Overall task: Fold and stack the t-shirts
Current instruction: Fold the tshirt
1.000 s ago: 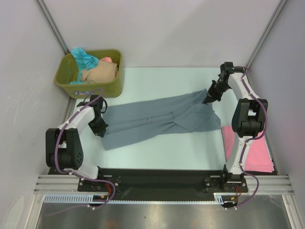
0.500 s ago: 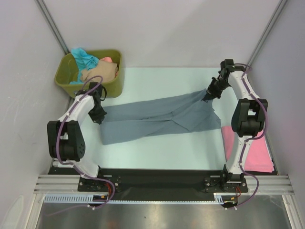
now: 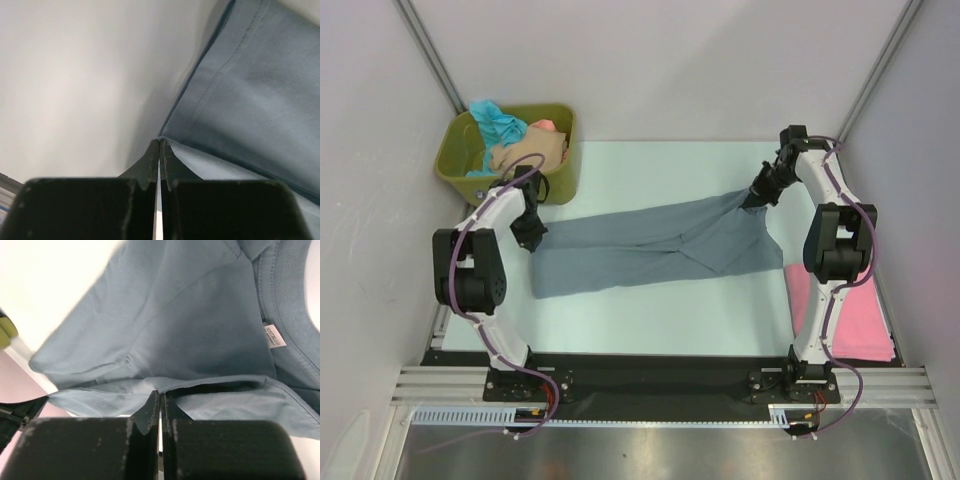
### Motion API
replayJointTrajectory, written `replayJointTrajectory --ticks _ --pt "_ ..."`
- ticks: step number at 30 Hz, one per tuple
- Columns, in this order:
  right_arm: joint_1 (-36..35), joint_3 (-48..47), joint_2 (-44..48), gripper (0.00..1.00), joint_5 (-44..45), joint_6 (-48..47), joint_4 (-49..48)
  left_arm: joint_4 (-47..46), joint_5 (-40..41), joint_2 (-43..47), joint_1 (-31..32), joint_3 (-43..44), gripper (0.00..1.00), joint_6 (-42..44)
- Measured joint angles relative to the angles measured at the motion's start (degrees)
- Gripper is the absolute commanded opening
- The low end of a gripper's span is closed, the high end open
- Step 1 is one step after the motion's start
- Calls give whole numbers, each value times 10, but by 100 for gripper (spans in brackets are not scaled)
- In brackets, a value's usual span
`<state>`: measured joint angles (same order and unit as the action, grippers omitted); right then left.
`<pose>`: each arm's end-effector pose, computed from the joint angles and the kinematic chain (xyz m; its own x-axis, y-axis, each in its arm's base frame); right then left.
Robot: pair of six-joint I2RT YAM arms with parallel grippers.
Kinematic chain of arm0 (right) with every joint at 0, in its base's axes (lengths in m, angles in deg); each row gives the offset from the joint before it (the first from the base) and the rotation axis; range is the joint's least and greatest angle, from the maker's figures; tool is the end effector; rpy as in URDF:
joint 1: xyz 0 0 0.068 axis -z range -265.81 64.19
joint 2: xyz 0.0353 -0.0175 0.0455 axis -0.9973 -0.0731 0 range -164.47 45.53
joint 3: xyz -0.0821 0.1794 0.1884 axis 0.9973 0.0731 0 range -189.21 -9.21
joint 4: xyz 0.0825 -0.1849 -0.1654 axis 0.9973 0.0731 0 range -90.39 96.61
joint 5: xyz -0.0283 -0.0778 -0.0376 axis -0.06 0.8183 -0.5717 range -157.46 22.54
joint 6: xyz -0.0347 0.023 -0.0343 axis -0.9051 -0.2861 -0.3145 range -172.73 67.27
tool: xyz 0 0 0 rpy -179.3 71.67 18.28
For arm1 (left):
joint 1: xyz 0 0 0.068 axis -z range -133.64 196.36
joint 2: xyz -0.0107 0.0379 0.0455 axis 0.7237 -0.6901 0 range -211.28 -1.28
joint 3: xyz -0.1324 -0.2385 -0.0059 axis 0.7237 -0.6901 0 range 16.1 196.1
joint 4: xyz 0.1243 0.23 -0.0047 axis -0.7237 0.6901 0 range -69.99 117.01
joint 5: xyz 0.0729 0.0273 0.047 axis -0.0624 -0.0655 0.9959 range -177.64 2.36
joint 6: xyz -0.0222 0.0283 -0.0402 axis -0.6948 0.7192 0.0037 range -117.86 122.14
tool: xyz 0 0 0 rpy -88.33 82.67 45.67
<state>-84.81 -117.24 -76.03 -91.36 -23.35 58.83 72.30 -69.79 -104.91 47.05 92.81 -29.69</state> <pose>0.4422 0.0067 0.2376 -0.8831 0.4641 -0.0685 0.3778 0.7902 0.4827 0.3482 0.0067 0.2066 -0.8103 -0.4923 -0.3178 -0.5571 0.8155 0.1572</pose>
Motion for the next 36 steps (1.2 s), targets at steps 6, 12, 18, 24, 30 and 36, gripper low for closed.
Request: replayJointTrajectory --ticks 6,12,18,24,30,36 --pt "6 0 0 0 -10 22 -17 -3 1 -11 0 3 0 4" --pt "18 0 -1 0 -21 42 -41 -3 12 -15 0 3 1 4" --pt "21 0 -17 0 -35 55 -64 -7 15 -39 0 4 1 4" --pt "22 0 -44 0 -36 56 -67 -8 15 -51 0 4 0 4" --pt "23 0 -47 15 -36 54 -70 -7 18 -51 0 4 34 7" --pt "27 -30 -59 44 30 8 -19 14 43 -35 0 5 86 -1"
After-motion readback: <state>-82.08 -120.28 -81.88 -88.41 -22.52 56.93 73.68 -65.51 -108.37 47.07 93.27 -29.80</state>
